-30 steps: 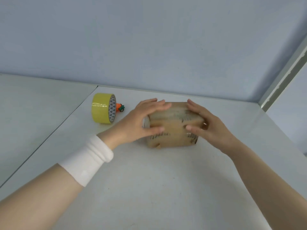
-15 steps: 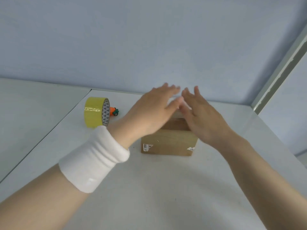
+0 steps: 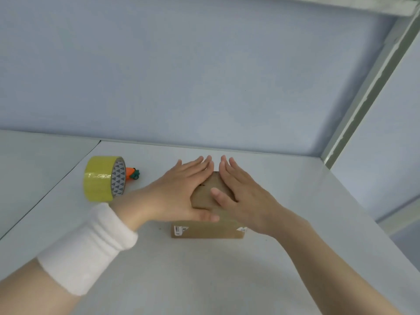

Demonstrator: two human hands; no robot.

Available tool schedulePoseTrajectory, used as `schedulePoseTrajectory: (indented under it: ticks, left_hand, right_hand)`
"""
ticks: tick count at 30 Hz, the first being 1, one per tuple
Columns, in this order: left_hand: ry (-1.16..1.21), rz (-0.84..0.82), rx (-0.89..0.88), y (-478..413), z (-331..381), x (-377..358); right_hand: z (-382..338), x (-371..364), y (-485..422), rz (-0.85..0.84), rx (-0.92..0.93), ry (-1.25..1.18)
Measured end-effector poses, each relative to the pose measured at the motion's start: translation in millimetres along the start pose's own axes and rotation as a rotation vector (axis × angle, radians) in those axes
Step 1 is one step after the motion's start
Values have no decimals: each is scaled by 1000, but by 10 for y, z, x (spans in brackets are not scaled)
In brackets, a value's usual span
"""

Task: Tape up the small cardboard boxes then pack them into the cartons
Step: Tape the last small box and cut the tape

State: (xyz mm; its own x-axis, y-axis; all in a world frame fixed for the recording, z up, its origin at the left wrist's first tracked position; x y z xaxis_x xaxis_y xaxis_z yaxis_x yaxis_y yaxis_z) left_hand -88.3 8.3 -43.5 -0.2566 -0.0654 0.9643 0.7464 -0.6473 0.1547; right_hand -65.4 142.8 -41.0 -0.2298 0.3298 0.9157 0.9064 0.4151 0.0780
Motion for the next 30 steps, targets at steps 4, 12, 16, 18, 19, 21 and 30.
schedulePoseTrajectory:
  ticks: [4, 12, 16, 18, 19, 21, 30]
  left_hand:
    - [187, 119, -63, 32, -68, 78]
    - [1036, 469, -1, 275, -254, 173]
    - [1274, 213, 214, 173, -230, -160]
    - [1359, 278, 279, 206, -288, -250]
    - [1439, 392, 280, 238, -346, -245]
    - [1558, 553, 274, 313, -373, -239]
    - [1687, 384, 240, 291, -60, -443]
  right_hand:
    - [27, 88, 59, -10, 73, -139]
    - [213, 24, 286, 197, -38, -873]
    - [321, -171, 213, 89, -316, -954]
    - [390, -265, 226, 119, -373, -1056]
    - [432, -264, 249, 203, -361, -1137]
    - [474, -254, 298, 367, -304, -1278]
    - [254, -431, 220, 311, -215, -1524]
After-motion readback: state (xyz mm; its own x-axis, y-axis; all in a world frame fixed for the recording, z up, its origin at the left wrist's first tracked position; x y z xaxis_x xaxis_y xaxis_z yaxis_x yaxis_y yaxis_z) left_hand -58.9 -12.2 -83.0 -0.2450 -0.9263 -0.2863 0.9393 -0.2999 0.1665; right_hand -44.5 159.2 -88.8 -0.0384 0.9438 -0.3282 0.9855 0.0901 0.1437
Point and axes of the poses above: each hand's wrist, its own y-axis away from the middle knuckle, its own x-axis out of the back of the hand, z = x × y, the point moved 5 cm from there along -y, towards the middle knuckle, and after that the axes turned 7 degrees about -z, right-handed, at the moved point
